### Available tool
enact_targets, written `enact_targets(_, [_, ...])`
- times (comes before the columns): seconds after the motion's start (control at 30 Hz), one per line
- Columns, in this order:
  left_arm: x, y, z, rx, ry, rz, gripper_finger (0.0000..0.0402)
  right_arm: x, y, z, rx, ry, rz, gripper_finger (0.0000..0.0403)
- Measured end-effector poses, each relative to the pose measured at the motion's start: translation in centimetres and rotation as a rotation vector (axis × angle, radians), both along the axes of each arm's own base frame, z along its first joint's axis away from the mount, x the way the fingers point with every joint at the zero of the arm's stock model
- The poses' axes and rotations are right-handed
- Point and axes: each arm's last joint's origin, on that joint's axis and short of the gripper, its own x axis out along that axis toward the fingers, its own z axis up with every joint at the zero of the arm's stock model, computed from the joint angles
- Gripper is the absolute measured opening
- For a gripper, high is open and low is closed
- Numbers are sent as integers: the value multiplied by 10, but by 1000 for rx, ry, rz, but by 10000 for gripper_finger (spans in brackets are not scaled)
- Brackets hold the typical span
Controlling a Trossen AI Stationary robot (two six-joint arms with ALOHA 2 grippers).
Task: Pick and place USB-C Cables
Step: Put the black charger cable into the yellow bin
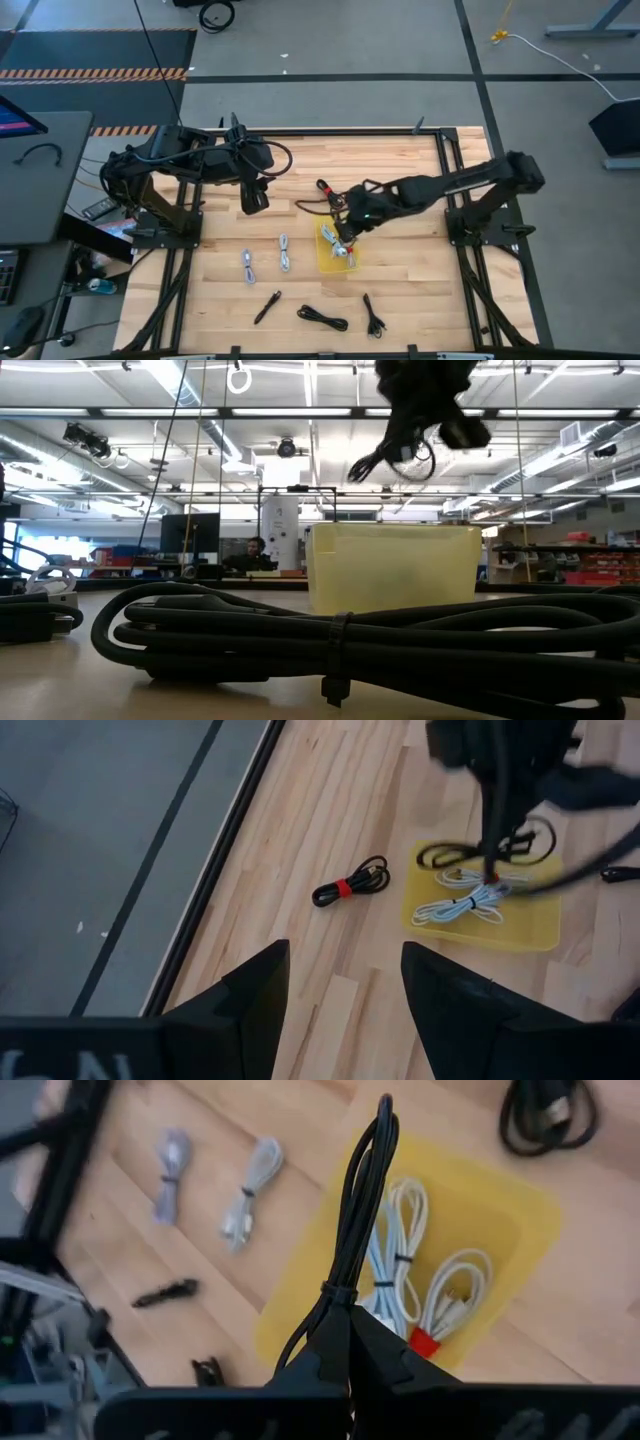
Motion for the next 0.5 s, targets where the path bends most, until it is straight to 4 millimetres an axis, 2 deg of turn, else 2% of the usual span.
enact_targets(0.27, [0, 0, 0, 1, 1, -1, 201, 23, 8, -51, 52, 171, 68, 0])
enact_targets(0.5, [0, 0, 0, 3, 1, -3, 201, 31, 11, -76, 53, 244, 77, 0])
